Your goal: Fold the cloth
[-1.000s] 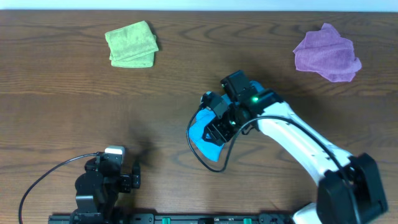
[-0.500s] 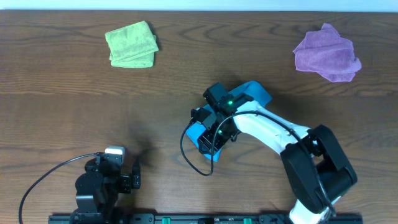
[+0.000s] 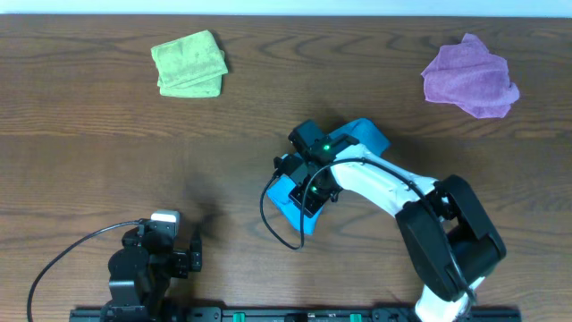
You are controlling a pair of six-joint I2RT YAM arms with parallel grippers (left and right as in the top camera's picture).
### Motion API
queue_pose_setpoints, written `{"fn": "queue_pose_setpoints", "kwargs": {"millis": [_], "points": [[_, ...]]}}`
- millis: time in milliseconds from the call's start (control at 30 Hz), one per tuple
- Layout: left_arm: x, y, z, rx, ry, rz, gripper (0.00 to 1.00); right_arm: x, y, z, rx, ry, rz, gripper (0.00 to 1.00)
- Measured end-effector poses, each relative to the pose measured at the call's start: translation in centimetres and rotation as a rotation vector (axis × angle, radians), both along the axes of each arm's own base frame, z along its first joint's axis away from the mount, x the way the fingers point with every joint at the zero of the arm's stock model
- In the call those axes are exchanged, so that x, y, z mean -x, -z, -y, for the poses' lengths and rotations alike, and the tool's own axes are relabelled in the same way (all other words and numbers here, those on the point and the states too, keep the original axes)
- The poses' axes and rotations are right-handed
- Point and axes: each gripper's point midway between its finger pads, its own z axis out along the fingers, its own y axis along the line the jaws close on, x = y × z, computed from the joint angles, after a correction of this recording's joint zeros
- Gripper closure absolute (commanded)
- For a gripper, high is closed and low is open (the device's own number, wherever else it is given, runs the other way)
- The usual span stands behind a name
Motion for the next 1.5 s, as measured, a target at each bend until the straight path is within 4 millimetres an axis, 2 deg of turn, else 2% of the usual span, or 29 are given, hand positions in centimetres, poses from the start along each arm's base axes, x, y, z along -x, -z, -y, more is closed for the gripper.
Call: {"fn": "queue_pose_setpoints", "kwargs": {"millis": [100,200,333,533,667,733,833,1000,1233,1367,1500], "points": [[0.0,0.0,0.1,0.002,0.003,0.000,0.04,-0.4,-1.1,0.2,0.024,0.004,0.007,0.99],[0.0,0.0,0.4,0.012,0.017,0.000,0.05,-1.1,-3.1,0.5,0.046,0.016,0.045,0.99],[0.1,-0.1,1.1,0.037,0.053,0.000,0.05,-2.3,-8.1,1.1,0.040,0.033,0.171,0.99],[0.3,-0.2,2.2,0.074,0.104,0.000,0.04,-2.9,-14.7,2.4,-0.013,0.065,0.370,0.99],[0.2,-0.3,2.3,0.089,0.106,0.003,0.05,-2.8,-17.5,3.4,-0.024,0.095,0.459,0.99],[0.2,-0.4,2.4,0.105,0.097,0.003,0.05,-2.5,-18.2,4.1,-0.016,0.106,0.473,0.99],[0.2,-0.5,2.5,0.131,0.087,0.002,0.05,-1.6,-18.4,5.5,0.037,0.119,0.467,0.99],[0.2,-0.5,2.6,0.174,0.067,-0.006,0.05,0.3,-17.3,8.6,0.185,0.157,0.396,0.99],[0.3,-0.6,3.1,0.214,0.074,-0.012,0.05,1.7,-16.5,10.6,0.273,0.250,0.328,0.98],[0.3,-0.7,3.2,0.222,0.079,-0.011,0.05,3.1,-13.7,11.6,0.326,0.286,0.269,0.99],[0.1,-1.0,3.3,0.226,0.087,0.005,0.05,4.9,-9.9,14.8,0.465,0.442,0.207,0.99]]}}
